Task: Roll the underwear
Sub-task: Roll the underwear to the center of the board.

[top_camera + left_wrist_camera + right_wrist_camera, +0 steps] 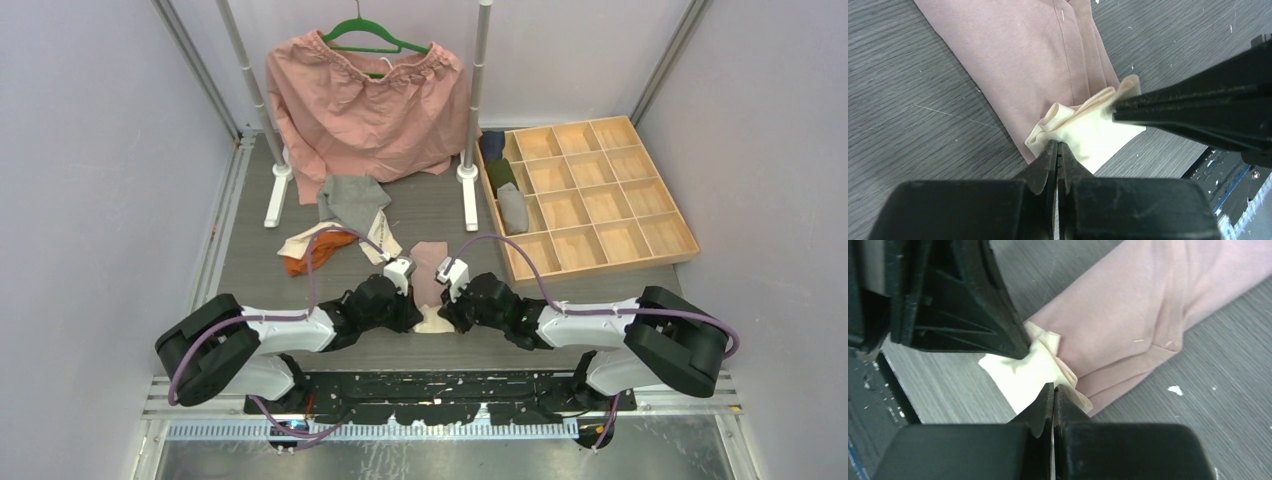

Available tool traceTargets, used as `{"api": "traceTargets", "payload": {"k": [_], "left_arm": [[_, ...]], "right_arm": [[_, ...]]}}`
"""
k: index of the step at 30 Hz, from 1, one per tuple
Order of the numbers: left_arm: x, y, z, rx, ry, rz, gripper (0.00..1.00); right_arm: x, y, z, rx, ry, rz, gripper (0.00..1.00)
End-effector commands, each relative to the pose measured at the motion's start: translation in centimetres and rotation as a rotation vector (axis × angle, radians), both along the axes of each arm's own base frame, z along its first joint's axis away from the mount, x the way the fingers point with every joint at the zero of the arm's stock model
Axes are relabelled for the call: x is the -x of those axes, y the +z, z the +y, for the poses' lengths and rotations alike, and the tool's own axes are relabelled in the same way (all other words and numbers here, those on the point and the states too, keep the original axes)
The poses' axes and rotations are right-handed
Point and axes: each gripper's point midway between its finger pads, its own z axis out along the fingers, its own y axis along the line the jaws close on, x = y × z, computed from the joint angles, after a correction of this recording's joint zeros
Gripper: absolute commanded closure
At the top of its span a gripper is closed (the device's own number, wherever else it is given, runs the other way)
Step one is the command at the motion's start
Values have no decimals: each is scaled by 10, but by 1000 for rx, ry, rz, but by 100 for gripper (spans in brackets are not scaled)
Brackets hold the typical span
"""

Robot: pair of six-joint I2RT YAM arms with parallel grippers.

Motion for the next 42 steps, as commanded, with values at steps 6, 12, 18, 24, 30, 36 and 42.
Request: {"api": "traceTargets", "payload": {"k": [6,12,18,24,30,36,42], "left_arm": [[6,-20,14,-88,8,35,99],[4,-14,16,-75,24,21,99],[0,3,14,-54,29,-3,99],[-2,48,1,57,15,-50,97],[2,84,-13,202,-24,-91,96],[-1,67,-28,183,-62,-66,98],[-6,45,-41,210,-64,-39,99]], "right_arm": [[-29,11,-7,6,-166,-60,99],[-22,-4,-8,34,-147,-23,99],[-20,-17,-15,54,-169,-8,99],[-21,-18,-17,60,-178,-8,99],[-21,-17,-17,54,-182,-5,99],[-22,-15,-17,42,-196,-6,99],[-22,-13,-17,40,-199,-5,99]]}}
